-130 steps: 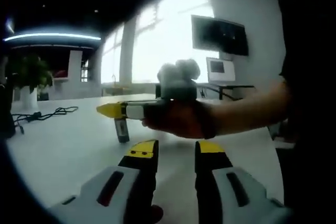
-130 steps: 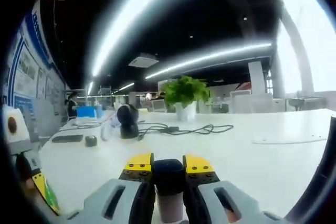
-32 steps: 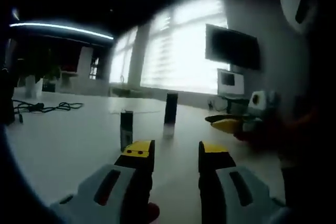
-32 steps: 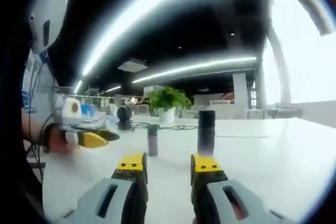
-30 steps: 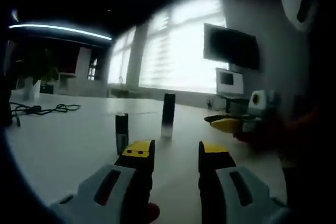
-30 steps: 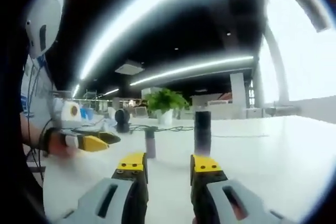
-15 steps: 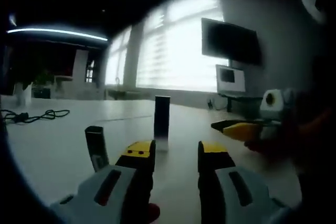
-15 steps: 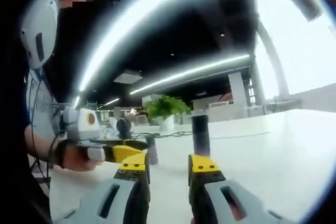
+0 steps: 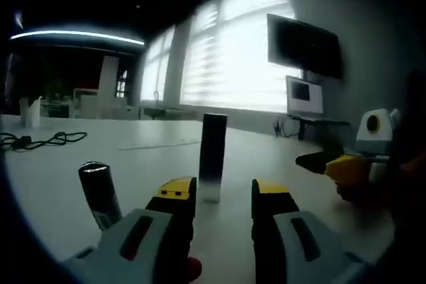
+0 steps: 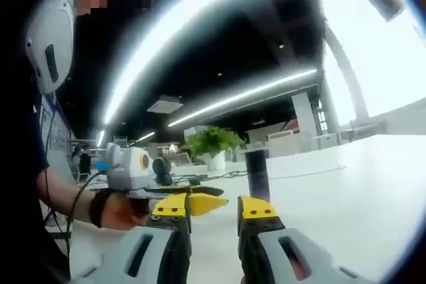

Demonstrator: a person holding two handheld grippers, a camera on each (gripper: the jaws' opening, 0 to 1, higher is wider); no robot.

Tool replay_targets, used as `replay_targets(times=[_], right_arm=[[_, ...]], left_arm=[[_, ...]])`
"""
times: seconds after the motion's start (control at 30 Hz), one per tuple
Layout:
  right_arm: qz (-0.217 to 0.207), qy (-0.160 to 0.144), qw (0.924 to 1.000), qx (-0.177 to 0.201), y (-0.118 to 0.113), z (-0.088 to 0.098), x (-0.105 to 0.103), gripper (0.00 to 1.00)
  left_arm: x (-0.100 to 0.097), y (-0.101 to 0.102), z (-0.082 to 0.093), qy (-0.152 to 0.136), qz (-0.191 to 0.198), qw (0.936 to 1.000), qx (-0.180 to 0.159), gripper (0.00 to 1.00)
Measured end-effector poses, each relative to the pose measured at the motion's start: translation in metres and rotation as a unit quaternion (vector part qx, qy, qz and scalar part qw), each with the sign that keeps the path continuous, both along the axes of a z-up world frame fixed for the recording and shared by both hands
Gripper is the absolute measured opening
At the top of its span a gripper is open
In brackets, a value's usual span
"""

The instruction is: Pick up cosmetic bottle twist off cap place on table pick up cap screw tight cap place on table

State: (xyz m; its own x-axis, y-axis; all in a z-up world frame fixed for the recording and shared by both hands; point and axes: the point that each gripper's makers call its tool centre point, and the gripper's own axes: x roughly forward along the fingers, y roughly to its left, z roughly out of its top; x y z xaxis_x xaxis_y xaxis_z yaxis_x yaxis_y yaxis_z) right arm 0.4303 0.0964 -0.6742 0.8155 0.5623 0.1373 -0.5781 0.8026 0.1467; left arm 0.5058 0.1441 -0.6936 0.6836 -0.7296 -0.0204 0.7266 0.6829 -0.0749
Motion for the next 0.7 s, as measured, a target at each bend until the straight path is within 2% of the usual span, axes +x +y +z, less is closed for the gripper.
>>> replay_targets(times=[0.17, 0.4, 0.7], right_arm=[[-0.003, -0.002, 1.0000, 0.002, -0.003, 0.001, 0.001, 0.19], [0.002, -0.002, 0.9996, 0.027, -0.007, 0.005, 0.001, 0.18], [0.001, -0.006, 0.9999, 0.011, -0.005, 0.003, 0.000, 0.17]], left_arm=[[0.021, -0.007, -0.006, -0.002, 0.040, 0.9990, 0.019, 0.23], [0.039, -0.026, -0.012, 0.001, 0.034, 0.9992, 0.020, 0.23], [0.065, -0.043, -0.009, -0.010, 0.046, 0.9988, 0.011, 0.23]])
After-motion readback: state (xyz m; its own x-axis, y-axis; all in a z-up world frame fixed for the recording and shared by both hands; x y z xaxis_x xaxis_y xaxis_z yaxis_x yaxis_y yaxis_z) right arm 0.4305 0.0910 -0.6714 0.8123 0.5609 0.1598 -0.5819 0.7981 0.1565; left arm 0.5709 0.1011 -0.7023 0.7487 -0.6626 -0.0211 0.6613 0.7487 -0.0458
